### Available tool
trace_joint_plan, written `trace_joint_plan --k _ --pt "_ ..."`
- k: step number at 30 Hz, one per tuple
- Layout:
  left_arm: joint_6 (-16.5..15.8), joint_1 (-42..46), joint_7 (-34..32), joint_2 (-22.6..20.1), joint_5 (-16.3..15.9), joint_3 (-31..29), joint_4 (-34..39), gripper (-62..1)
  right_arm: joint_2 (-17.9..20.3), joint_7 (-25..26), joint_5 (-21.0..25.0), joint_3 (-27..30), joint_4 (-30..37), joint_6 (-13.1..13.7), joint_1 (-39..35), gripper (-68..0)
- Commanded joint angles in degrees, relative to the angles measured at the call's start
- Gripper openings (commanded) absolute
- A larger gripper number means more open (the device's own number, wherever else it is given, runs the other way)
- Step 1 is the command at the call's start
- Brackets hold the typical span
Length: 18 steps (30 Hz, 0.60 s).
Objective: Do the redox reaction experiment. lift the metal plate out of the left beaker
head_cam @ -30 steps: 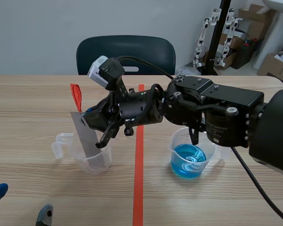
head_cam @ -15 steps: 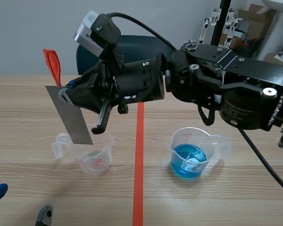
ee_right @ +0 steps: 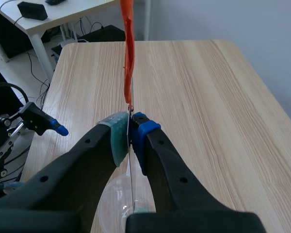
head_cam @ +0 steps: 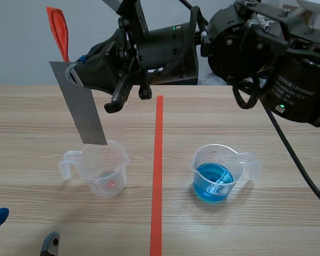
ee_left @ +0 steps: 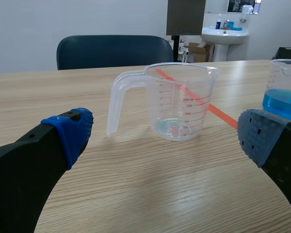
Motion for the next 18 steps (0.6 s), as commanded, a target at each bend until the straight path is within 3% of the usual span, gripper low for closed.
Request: trace_joint_plan --k 1,7,10,18 --pt "0.31 -0.20 -2.62 -0.22 -0.22 -0.04 0.55 1.4 0.02 0.31 1.44 1.27 1.14 0.24 1.57 -66.9" --pt "0.31 -0.20 -2.62 -0.22 -0.22 -0.04 0.55 1.4 0.02 -1.33 2.12 3.15 2.32 0.33 1.57 -66.9" --pt "0.31 -0.20 -2.62 -0.22 -0.22 -0.04 0.55 1.4 0.02 -2.21 3.17 3.26 2.49 1.97 1.57 -66.9" --pt "0.31 -0.20 -2.62 -1.01 -0.39 -0.04 0.55 1.4 0.02 -4.52 6.05 3.26 2.49 1.97 1.55 -66.9"
